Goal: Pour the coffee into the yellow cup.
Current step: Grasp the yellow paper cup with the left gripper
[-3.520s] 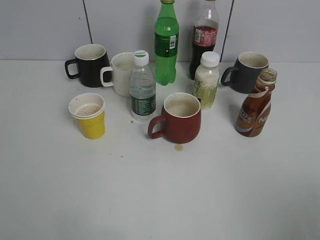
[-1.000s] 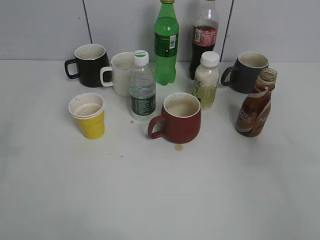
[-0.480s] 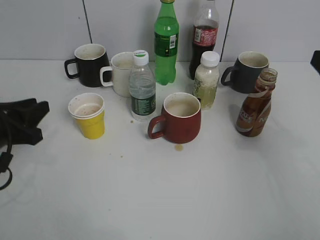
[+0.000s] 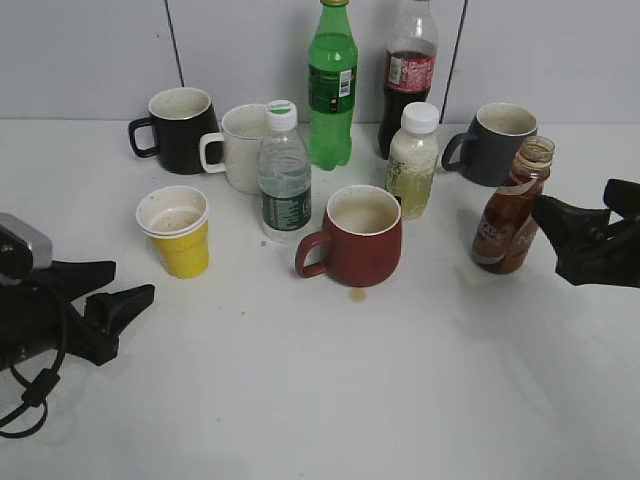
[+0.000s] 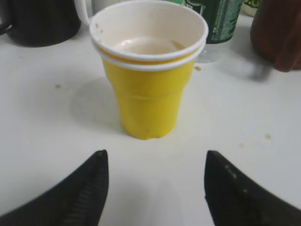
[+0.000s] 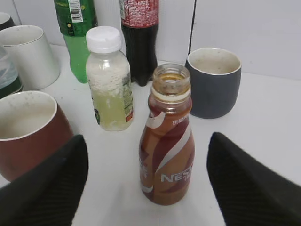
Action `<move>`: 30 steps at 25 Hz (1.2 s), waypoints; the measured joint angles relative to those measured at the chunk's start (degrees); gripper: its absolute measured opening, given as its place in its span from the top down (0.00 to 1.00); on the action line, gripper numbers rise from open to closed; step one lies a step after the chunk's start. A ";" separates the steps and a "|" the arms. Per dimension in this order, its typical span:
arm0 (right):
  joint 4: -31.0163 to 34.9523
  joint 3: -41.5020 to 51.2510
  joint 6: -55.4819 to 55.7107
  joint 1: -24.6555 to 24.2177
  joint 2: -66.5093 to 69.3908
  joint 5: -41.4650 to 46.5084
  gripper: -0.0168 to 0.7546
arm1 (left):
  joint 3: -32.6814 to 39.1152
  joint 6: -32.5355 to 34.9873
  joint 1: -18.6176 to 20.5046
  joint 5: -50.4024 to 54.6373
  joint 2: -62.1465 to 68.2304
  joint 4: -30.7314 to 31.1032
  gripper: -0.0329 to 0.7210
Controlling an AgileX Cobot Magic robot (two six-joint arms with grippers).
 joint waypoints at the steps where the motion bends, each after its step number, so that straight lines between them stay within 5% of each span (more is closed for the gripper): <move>1: -0.05 0.05 0.00 0.00 1.61 -1.47 0.22 | -0.82 0.24 0.00 -0.08 0.50 0.43 0.29; 11: -0.16 0.06 -1.97 0.00 18.38 -19.58 0.23 | -10.44 0.60 0.00 -0.38 6.51 7.34 0.24; 30: 0.07 0.06 -3.44 0.00 27.19 -21.00 0.24 | -23.60 -6.66 -1.87 -0.31 14.86 11.03 0.18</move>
